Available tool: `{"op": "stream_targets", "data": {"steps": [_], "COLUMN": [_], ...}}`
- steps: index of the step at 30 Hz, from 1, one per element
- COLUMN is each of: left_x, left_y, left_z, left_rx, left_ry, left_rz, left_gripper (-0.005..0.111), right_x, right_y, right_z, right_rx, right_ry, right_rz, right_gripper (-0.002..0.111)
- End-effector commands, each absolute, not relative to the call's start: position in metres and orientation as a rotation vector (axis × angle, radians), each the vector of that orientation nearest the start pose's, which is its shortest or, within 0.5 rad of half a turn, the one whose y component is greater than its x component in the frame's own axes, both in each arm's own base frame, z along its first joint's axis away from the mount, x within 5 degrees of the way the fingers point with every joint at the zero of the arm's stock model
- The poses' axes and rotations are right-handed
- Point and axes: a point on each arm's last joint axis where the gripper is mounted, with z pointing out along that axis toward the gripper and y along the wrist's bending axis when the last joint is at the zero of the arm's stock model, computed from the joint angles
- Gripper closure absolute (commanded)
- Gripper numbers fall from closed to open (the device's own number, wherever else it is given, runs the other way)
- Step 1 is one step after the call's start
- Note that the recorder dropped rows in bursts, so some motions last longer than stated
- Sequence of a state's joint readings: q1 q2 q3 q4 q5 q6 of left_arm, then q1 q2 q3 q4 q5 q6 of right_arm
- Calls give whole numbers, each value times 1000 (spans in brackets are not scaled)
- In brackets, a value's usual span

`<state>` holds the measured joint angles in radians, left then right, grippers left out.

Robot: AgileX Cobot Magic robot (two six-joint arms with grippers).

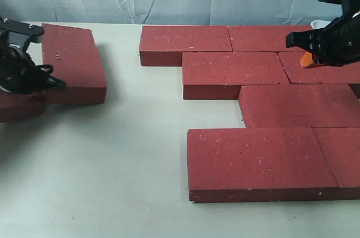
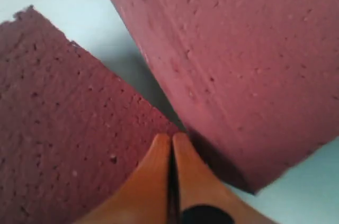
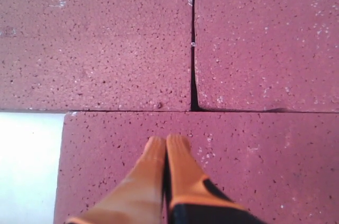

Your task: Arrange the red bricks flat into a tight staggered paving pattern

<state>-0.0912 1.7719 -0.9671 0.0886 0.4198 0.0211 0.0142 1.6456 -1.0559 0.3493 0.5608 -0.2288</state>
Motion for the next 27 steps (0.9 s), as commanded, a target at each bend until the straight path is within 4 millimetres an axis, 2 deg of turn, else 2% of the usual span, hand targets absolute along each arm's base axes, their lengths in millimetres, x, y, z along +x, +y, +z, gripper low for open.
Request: {"op": "stream_targets", "data": {"steps": [1,4,12,14,18,20,23,27], "left_x": [334,333,338,344,359,365,372,377], "left_y": [-53,-65,-65,-64,-62,-59,-52,-47], "left_z": [161,163,169,178,201,204,193,160], "left_rx": [331,408,446,470,464,468,476,497], "left_ry": [2687,2679,2646,2598,2395,2331,2353,2449], "left_rz": [-116,-181,-156,-126,-40,0,28,34], "left_gripper": [107,107,107,107,107,107,107,107], "right_x": [334,334,334,334,334,334,334,335], "right_y": [21,21,21,21,21,21,21,22], "right_z": [226,226,226,226,226,226,226,227], "right_rx": [3,5,5,5,5,5,12,24], "right_ry": [2584,2583,2583,2583,2583,2583,2582,2579], "right_rz": [261,263,263,263,263,263,270,282], "right_gripper": [109,109,109,109,109,109,109,109]}}
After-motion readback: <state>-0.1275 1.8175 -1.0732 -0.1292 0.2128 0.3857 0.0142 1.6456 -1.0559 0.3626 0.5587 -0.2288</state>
